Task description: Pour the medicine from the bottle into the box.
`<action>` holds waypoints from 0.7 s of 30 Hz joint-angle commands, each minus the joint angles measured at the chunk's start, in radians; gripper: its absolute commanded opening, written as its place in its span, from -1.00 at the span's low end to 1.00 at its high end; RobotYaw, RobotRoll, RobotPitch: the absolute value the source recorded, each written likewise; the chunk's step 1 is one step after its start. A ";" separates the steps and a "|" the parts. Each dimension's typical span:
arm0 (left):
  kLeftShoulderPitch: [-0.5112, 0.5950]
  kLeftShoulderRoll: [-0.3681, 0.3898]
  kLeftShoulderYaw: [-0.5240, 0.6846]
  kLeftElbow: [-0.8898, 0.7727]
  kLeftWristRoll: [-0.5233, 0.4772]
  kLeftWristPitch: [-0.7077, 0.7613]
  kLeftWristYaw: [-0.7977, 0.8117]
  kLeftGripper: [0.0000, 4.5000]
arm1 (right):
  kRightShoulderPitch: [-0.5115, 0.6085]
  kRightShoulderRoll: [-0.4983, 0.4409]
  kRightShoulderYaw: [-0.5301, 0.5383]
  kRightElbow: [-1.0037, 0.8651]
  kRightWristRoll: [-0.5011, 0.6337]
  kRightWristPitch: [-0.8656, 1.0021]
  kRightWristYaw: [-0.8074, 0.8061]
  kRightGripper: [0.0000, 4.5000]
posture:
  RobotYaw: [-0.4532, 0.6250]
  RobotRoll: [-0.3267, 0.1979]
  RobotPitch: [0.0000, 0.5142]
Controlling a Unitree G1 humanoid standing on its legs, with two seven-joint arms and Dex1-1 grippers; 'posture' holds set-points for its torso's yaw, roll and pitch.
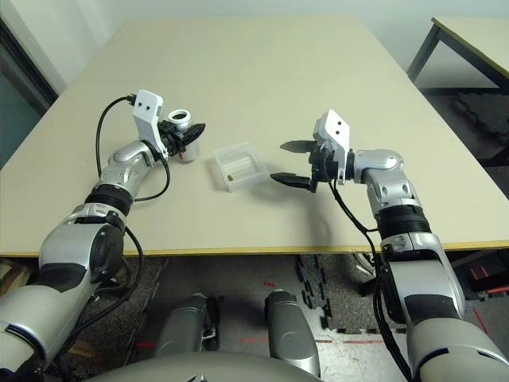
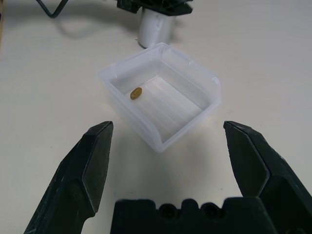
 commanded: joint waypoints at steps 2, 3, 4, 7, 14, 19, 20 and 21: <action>0.014 0.009 -0.028 0.039 0.029 -0.025 0.021 0.21 | -0.007 -0.010 0.003 0.001 -0.003 0.003 0.002 1.00 | -0.55 0.25 -0.67; 0.015 0.008 -0.031 0.042 0.031 -0.029 0.023 0.21 | -0.007 -0.010 0.003 0.001 -0.003 0.003 0.003 1.00 | -0.55 0.25 -0.67; 0.016 0.007 -0.035 0.045 0.034 -0.034 0.024 0.21 | -0.008 -0.011 0.003 0.002 -0.003 0.003 0.002 1.00 | -0.55 0.25 -0.67; 0.020 0.005 -0.052 0.050 0.044 -0.049 0.026 0.21 | -0.008 -0.013 0.003 0.001 -0.003 0.004 0.003 1.00 | -0.55 0.25 -0.68; 0.027 0.001 -0.074 0.053 0.061 -0.064 0.043 0.21 | -0.012 -0.014 0.006 0.004 -0.003 0.005 0.005 1.00 | -0.54 0.25 -0.68; 0.032 0.001 -0.076 0.051 0.056 -0.062 0.047 0.54 | -0.014 -0.009 0.009 0.007 -0.004 0.004 0.005 1.00 | -0.54 0.25 -0.68; 0.032 0.001 -0.076 0.050 0.055 -0.062 0.048 0.66 | -0.015 -0.008 0.010 0.008 -0.005 0.004 0.005 1.00 | -0.54 0.25 -0.68; 0.033 0.001 -0.075 0.049 0.052 -0.062 0.048 0.79 | -0.016 -0.007 0.010 0.009 -0.005 0.003 0.005 1.00 | -0.54 0.25 -0.68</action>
